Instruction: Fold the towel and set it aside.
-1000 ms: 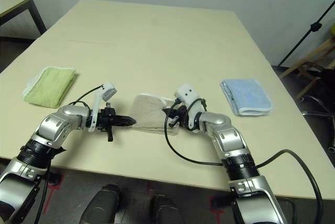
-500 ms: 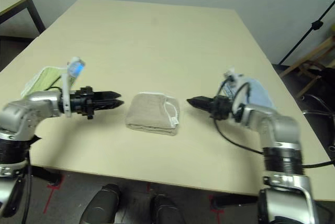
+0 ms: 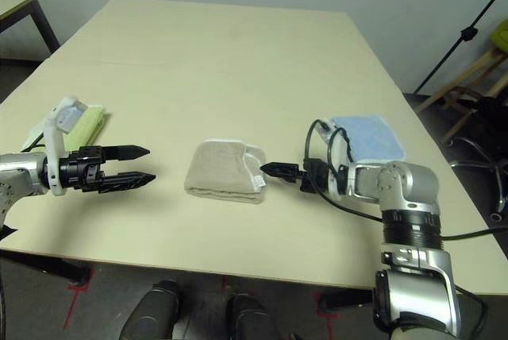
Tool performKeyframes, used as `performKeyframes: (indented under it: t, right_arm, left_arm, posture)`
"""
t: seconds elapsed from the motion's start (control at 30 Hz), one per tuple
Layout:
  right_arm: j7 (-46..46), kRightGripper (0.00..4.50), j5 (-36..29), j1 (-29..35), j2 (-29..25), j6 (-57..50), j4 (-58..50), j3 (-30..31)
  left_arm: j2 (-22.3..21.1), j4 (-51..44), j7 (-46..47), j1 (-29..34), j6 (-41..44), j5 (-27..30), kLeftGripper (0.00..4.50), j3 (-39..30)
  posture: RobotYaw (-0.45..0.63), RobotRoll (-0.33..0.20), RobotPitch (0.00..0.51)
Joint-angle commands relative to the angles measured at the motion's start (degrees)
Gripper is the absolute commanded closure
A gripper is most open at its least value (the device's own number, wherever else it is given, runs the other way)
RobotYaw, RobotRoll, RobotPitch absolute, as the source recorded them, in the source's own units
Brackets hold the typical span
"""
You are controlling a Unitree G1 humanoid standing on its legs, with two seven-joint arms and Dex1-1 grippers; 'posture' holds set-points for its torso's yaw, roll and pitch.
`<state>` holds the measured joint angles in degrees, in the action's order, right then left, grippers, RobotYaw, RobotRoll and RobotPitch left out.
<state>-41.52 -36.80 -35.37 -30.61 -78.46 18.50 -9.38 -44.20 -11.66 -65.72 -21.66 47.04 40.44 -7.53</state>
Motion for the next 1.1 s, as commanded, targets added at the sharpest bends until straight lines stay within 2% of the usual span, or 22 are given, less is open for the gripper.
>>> performKeyframes:
  t: [0.03,0.13,0.2,0.33,0.5,0.6,0.77,0.97,1.1]
  right_arm:
    - [2.31,0.00,1.15,-0.94,2.44,-1.07,2.20,1.34]
    - [4.20,0.00,1.38,-1.71,5.18,-1.48,2.84,0.62]
    - [5.55,0.38,1.78,-1.82,6.69,-0.90,3.15,-0.19]
    - [6.92,1.69,1.18,-1.65,8.28,-1.19,2.61,-2.08]
    - [8.94,3.56,-0.11,-1.00,10.09,-2.07,1.01,-5.93]
    - [11.81,4.47,-2.97,-2.62,12.38,-0.52,-0.12,-14.38]
    - [17.53,4.49,-7.59,-5.10,12.84,7.18,-3.27,-27.20]
    - [26.06,4.49,-8.36,-7.07,10.72,21.41,-5.02,-36.09]
    - [34.24,4.49,-6.48,-6.75,8.81,33.17,-4.20,-41.04]
  left_arm:
    - [-0.99,-2.08,-0.83,1.01,-0.87,0.94,0.04,-0.06]
    - [-1.47,-2.38,-0.92,1.33,-1.02,1.07,0.04,0.03]
    - [-1.68,-2.41,-0.83,1.35,-1.10,1.22,0.00,0.00]
    - [-1.82,-2.78,-1.32,1.70,-1.60,2.27,0.00,-0.28]
    - [-2.24,-2.23,-1.75,1.76,-2.48,2.28,0.00,0.03]
    - [-2.29,-1.33,-2.05,1.26,-3.21,1.95,0.00,0.45]
    - [-2.13,-0.29,-2.38,0.48,-3.91,1.64,0.00,1.26]
    - [-1.55,1.04,-2.30,-0.72,-4.67,1.33,0.00,2.57]
    - [-1.09,2.18,-2.43,-1.68,-5.11,0.88,0.00,3.49]
  posture:
    - [0.26,0.000,0.118]
    - [0.26,0.000,0.119]
    - [0.27,0.000,0.119]
    - [0.26,0.000,0.119]
    - [0.26,0.000,0.115]
    - [0.25,0.000,0.112]
    - [0.24,0.000,0.107]
    - [0.21,0.000,0.109]
    - [0.21,0.000,0.109]
